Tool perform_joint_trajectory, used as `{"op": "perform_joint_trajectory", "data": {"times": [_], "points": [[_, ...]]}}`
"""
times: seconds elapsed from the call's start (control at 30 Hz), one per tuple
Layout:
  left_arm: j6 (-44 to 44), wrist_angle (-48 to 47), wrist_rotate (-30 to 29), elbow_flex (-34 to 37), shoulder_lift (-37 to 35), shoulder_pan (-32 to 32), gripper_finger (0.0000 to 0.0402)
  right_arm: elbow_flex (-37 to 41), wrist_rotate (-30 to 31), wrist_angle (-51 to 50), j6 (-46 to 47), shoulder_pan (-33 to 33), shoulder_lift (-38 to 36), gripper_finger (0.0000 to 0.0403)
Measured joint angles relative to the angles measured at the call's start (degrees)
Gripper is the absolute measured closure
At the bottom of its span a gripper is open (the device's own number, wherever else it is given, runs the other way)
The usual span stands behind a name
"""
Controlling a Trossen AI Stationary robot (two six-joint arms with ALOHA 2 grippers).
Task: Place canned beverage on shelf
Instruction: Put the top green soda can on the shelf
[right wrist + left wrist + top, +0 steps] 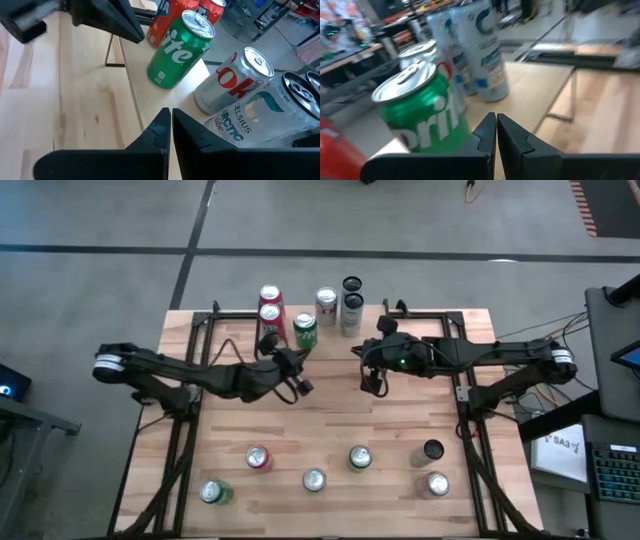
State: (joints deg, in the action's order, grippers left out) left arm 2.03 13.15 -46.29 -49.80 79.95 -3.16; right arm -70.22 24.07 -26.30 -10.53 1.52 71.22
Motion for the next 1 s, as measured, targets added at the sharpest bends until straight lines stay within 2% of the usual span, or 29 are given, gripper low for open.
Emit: {"op": "perform_joint_trajectory", "data": {"times": [0.2,0.43,0.57,0.77,1.0], "points": [[0.45,-1.60,-1.24,-2.13,2.80,0.00,0.0402,0.13,-0.15,-0.38,-3.49,0.53,0.11,0.0394],[-0.79,-5.22,-1.22,-2.12,2.08,0.00,0.0402,0.17,-0.75,-0.48,-8.62,1.93,-0.09,0.0394],[2.09,-8.08,-1.19,-2.12,1.62,-0.11,0.0402,0.17,-0.88,-0.38,-11.94,4.76,-0.50,0.0394],[5.53,-10.89,1.31,-2.10,0.24,-0.11,0.0402,0.00,-9.14,-0.39,-10.67,10.09,-1.33,0.0394],[2.34,-13.31,1.41,-2.10,-0.29,-0.17,0.0402,0.00,-9.96,-0.39,-8.80,11.44,-1.39,0.0394]]}}
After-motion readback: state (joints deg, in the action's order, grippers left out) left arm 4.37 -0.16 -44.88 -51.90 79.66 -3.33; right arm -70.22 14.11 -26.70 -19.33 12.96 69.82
